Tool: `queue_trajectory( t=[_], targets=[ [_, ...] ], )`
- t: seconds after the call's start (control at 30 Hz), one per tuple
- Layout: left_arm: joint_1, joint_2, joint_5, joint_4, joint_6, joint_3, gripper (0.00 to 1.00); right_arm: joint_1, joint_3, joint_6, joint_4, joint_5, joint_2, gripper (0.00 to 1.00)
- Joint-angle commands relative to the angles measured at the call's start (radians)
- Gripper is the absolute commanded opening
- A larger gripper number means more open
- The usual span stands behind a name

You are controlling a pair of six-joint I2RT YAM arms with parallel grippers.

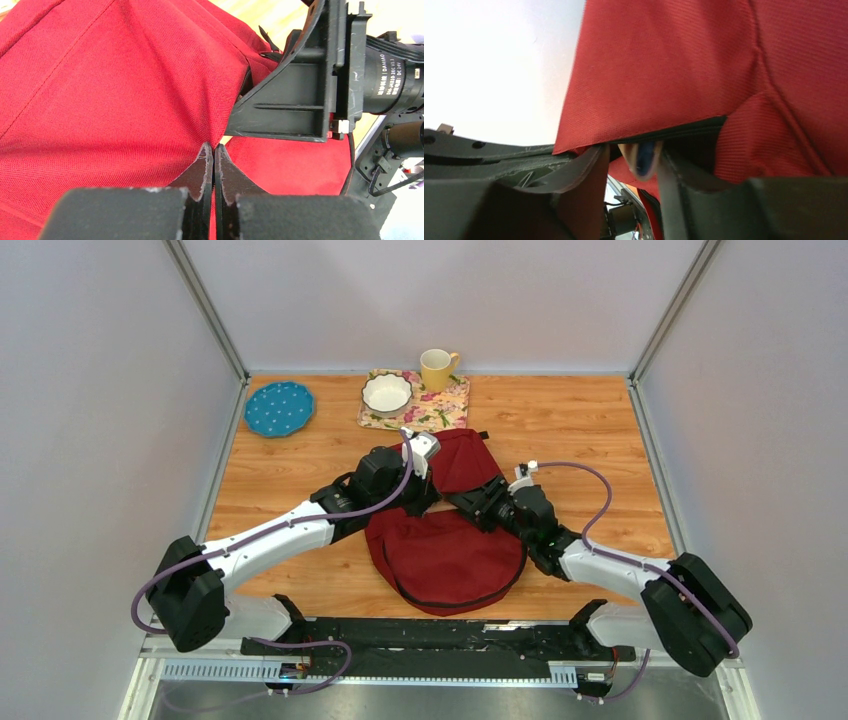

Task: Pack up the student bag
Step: Place the personal item in the student bag.

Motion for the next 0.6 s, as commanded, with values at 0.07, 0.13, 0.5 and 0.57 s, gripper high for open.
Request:
queue_trajectory(
  t=[0.07,0.13,0.5,0.57],
  targets=[
    [-0.008,-0.019,0.027,0.035,-0.025,0.012,0.0,0.002,-0.002,0.033,-0.014,0.008,0.027,0.16],
    [-0.009,-0.019,0.028,0.037,-0.03,0.012,0.0,0.002,0.01,0.033,0.005,0.009,0.04,0.08],
    [-0.008,-0.025,0.027,0.024,-0.047,0.021,0.0,0.006,0.045,0.143,0.428,0.068,0.225,0.0],
    [-0.008,-0.028,0.011,-0.009,-0.038,0.036,0.0,0.02,0.074,0.137,0.387,0.115,0.263,0.0]
  ],
)
